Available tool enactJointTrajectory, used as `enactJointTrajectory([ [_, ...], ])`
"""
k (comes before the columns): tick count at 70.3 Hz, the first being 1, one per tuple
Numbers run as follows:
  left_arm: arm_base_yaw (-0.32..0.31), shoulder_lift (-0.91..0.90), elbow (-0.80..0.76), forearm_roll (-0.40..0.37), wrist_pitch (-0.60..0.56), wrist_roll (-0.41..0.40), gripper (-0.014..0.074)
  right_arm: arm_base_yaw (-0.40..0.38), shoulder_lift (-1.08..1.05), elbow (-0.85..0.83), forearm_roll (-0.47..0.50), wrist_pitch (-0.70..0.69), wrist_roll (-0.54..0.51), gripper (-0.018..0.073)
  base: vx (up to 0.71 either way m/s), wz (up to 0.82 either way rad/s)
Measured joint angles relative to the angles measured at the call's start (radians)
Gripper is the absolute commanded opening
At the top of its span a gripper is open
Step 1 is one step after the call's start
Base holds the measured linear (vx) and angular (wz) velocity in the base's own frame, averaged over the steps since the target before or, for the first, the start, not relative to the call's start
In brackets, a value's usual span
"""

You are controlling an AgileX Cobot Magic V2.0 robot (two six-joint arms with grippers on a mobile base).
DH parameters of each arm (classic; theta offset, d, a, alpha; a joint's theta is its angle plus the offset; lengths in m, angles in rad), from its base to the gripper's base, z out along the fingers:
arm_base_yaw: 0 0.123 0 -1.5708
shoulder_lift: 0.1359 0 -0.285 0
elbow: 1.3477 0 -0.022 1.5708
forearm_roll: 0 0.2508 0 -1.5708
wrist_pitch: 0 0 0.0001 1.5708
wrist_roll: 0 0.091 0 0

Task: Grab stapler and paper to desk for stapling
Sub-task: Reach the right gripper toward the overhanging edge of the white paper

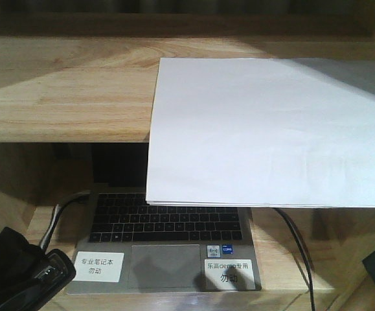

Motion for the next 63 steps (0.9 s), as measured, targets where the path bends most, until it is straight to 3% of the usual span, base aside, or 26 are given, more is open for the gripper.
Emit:
enactJointTrajectory([
  [14, 0.000, 0.000, 0.000, 0.000, 0.000, 0.000, -0.0006, 0.001, 0.000, 0.000, -0.004, -0.045, 0.079, 0.0505, 0.00, 0.00],
  [35, 0.000, 0.000, 0.000, 0.000, 0.000, 0.000, -0.0006, 0.001, 0.057, -0.064, -0.009, -0.034, 0.087, 0.0505, 0.00, 0.00],
  [48, 0.000, 0.000, 0.000, 0.000, 0.000, 0.000, -0.0006, 0.001, 0.235, -0.109, -0.004, -0.105, 0.061, 0.0505, 0.00, 0.00],
  [63, 0.000, 0.000, 0.000, 0.000, 0.000, 0.001, -0.0006, 0.001, 0.456, -0.161, 0.056, -0.252, -0.045, 0.0505, 0.00, 0.00],
])
